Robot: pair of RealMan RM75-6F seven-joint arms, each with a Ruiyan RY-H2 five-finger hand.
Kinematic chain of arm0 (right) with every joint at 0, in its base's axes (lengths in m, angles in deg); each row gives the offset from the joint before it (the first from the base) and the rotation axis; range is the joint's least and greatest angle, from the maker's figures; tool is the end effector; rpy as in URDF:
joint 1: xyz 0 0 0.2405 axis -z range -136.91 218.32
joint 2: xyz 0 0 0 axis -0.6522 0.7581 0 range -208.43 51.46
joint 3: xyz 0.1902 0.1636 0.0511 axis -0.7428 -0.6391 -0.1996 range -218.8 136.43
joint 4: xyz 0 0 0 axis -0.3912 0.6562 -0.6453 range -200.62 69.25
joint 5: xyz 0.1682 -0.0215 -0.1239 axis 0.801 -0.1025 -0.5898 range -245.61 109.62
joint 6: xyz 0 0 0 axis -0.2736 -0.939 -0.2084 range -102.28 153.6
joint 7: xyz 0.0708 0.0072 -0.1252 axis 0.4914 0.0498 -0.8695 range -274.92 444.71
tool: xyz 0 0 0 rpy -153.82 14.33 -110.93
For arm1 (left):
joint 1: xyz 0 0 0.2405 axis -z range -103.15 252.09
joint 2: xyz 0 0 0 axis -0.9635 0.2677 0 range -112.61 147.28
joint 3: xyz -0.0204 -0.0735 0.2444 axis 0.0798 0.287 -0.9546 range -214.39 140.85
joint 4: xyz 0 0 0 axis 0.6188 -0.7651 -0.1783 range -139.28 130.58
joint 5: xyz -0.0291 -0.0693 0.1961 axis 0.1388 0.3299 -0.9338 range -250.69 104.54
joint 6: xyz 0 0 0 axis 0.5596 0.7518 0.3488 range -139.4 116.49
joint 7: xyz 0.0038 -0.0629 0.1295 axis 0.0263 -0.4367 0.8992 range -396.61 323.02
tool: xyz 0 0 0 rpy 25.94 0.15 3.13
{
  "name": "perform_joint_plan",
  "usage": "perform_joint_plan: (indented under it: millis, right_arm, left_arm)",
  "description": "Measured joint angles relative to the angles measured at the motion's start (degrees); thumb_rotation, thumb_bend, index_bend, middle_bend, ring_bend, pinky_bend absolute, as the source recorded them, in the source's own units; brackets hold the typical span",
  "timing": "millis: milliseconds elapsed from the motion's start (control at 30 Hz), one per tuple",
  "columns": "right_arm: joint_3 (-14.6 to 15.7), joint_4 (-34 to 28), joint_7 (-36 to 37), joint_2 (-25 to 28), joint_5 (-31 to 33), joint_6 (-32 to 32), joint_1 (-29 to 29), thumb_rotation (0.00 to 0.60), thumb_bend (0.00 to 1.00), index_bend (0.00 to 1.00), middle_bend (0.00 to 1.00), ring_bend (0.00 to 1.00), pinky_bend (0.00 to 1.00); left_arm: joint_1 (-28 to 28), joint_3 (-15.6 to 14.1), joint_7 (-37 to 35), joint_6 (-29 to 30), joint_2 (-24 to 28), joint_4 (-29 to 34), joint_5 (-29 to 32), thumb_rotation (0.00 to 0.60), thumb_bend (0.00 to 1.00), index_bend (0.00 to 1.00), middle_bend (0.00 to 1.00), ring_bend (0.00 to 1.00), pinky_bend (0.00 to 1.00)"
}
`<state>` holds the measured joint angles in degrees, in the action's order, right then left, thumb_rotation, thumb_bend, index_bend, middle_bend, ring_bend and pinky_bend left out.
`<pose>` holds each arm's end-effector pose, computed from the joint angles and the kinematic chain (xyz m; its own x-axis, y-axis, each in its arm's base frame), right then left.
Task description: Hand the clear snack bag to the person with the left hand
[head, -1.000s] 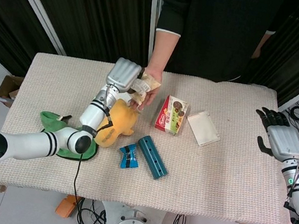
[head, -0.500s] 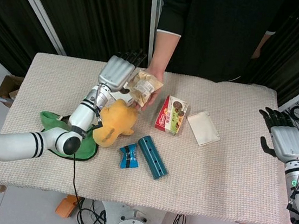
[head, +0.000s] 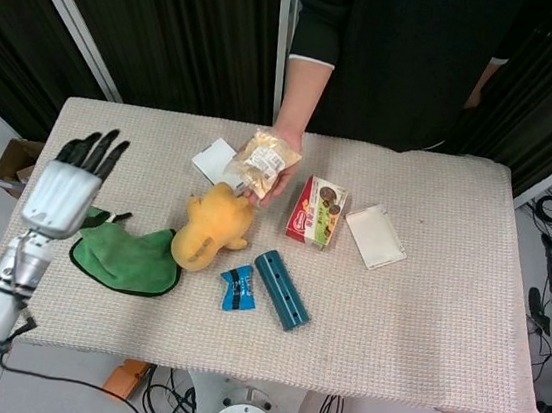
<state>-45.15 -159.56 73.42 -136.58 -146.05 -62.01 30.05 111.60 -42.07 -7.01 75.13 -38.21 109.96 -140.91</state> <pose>-0.3051 -0.2156 0.2080 0.6177 0.1044 0.7795 -0.7862 0.0594 0.6151 -0.1791 0.2761 0.1704 0.6513 -0.0868 0.7538 0.7314 -0.1926 -0.6541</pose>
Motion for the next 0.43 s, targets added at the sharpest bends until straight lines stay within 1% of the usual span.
perform_joint_plan:
  millis: [67,100,200,233,300,433]
  right_arm:
    - [1.2,1.8,-0.9,-3.3,-0.5,-3.9,3.8,0.6,0.33,0.0,0.0,0.0,0.0]
    - [1.7,2.8,-1.3,-4.6,-0.7,-5.1,5.2,0.6,0.33,0.0,0.0,0.0,0.0]
    - [3.3,5.3,-2.2,-8.2,-1.7,-7.5,8.5,0.6,0.33,0.0,0.0,0.0,0.0]
    - [3.6,5.5,-2.3,-8.6,-2.1,-7.7,8.9,0.6,0.33,0.0,0.0,0.0,0.0]
    - [3.7,5.5,-2.3,-8.7,-2.5,-7.4,9.1,0.6,0.33,0.0,0.0,0.0,0.0]
    - [3.4,4.6,-2.0,-8.0,-3.1,-5.7,8.8,0.6,0.33,0.0,0.0,0.0,0.0]
  left_arm:
    - [-6.4,-3.6,-2.8,3.2,0.5,-1.9,-4.0,0.508,0.01,0.03,0.03,0.06,0.18]
    - [-10.2,-5.9,-5.1,4.8,0.7,-3.6,-5.7,0.502,0.01,0.03,0.03,0.06,0.18]
    - [-17.5,-10.5,-10.2,7.1,0.4,-9.0,-8.6,0.493,0.01,0.03,0.03,0.06,0.18]
    - [-19.0,-11.3,-11.2,7.5,0.0,-10.6,-9.3,0.494,0.01,0.03,0.03,0.06,0.18]
    - [-21.6,-11.6,-13.0,8.5,-1.2,-13.7,-10.8,0.495,0.01,0.03,0.03,0.06,0.18]
    - [-24.4,-9.6,-15.6,9.6,-3.2,-16.9,-12.8,0.493,0.01,0.03,0.03,0.06,0.18]
